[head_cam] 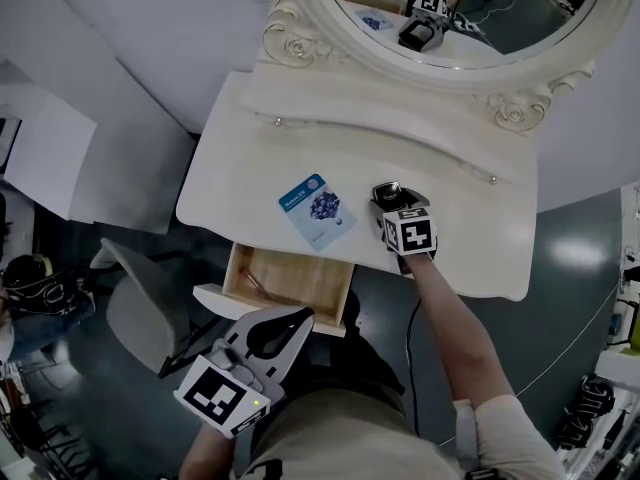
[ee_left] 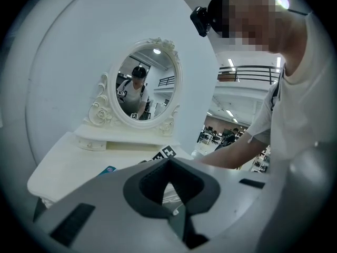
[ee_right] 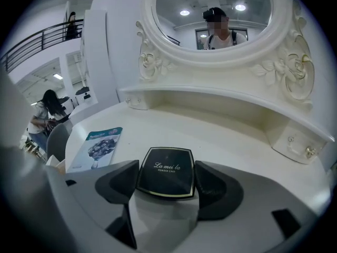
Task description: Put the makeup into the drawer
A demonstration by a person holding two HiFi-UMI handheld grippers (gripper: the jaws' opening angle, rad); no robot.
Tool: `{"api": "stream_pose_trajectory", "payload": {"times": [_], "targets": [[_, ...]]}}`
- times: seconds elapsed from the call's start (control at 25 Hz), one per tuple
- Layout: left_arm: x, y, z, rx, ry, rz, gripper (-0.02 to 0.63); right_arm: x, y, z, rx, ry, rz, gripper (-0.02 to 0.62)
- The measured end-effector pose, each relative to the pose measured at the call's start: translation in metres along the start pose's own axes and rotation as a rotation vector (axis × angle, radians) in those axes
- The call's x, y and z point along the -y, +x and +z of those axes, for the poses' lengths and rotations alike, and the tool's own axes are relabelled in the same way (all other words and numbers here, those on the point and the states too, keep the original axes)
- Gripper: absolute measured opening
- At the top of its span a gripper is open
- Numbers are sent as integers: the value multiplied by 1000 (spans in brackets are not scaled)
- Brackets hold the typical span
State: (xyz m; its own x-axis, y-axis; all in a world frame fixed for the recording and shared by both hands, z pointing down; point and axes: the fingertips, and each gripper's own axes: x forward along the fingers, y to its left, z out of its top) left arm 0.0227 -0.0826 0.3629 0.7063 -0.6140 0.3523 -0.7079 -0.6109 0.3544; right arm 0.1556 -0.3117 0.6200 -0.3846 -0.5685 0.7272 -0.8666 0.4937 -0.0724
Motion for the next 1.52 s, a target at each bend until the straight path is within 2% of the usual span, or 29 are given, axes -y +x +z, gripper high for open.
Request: {"api": "stream_pose_trajectory", "payload": {"times": [0.16, 0.48, 0.84, 1.16, 1.52], "targets": [[0, -17, -1, 20, 3, 15, 54, -1, -7, -4, -3, 27, -21, 339], [7, -49, -2, 75, 21, 5, 54, -34, -49, 14, 99, -118, -74, 339], [22, -106, -5, 147, 42, -27, 54, -73, -103, 20, 149, -157, -120, 339], [41, -155, -11, 195, 80, -78, 54, -125, -165, 26, 214, -209, -143, 339], [53, -191, -34, 202, 84, -146, 54, -199, -221, 11, 260, -279, -118, 339]]}}
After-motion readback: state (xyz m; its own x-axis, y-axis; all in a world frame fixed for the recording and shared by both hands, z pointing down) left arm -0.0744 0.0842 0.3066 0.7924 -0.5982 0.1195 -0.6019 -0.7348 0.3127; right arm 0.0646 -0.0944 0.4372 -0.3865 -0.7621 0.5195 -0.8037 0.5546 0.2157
